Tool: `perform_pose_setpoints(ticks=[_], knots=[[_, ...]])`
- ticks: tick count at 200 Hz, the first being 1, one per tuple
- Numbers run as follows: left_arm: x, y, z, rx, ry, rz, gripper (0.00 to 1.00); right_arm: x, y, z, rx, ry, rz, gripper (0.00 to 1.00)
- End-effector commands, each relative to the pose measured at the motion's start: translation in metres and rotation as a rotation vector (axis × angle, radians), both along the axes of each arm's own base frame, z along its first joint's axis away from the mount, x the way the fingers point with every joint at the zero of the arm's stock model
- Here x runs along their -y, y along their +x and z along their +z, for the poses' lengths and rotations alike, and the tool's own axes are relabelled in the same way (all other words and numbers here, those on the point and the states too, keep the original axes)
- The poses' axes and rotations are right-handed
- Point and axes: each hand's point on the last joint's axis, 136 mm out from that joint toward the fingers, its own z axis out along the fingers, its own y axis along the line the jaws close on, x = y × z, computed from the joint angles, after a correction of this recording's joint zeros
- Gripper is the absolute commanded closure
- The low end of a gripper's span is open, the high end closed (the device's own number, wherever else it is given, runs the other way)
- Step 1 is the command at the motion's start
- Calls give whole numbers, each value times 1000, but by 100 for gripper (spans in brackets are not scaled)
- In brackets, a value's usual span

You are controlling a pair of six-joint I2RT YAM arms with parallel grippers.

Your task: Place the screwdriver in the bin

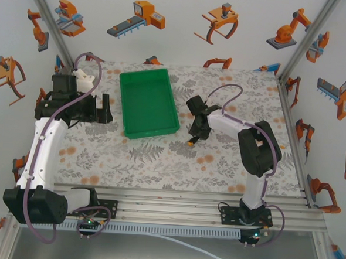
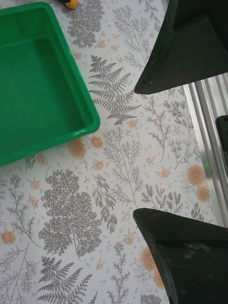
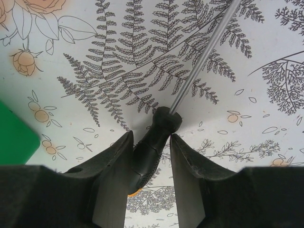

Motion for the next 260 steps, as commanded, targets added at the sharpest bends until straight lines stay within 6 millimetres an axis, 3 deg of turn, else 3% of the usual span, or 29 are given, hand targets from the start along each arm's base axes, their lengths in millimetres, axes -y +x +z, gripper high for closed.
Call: perform_pose_setpoints(ticks=[1,45,120,126,145,176,260], knots=[[5,-7,15,30,-4,-31,3,11,-2,-7,-4,-44,-7,62],[6,-8,17,34,-7,-34,3,14,-6,-12,-11,-50,-15,56],[4,-10,18,35,2,-31,3,14,-6,-12,4,-42,-7,80],[5,-10,19,35,2,-32,3,13,-5,-11,10,-41,-2,87],[4,-10,18,35,6,-31,3,13,-4,-6,21,-42,14,89],[1,-10,15,29,23,-25,3,12,-1,12,59,-37,46,89],[-3,-14,4,7,49,-19,3,5,17,88,181,-43,141,89]])
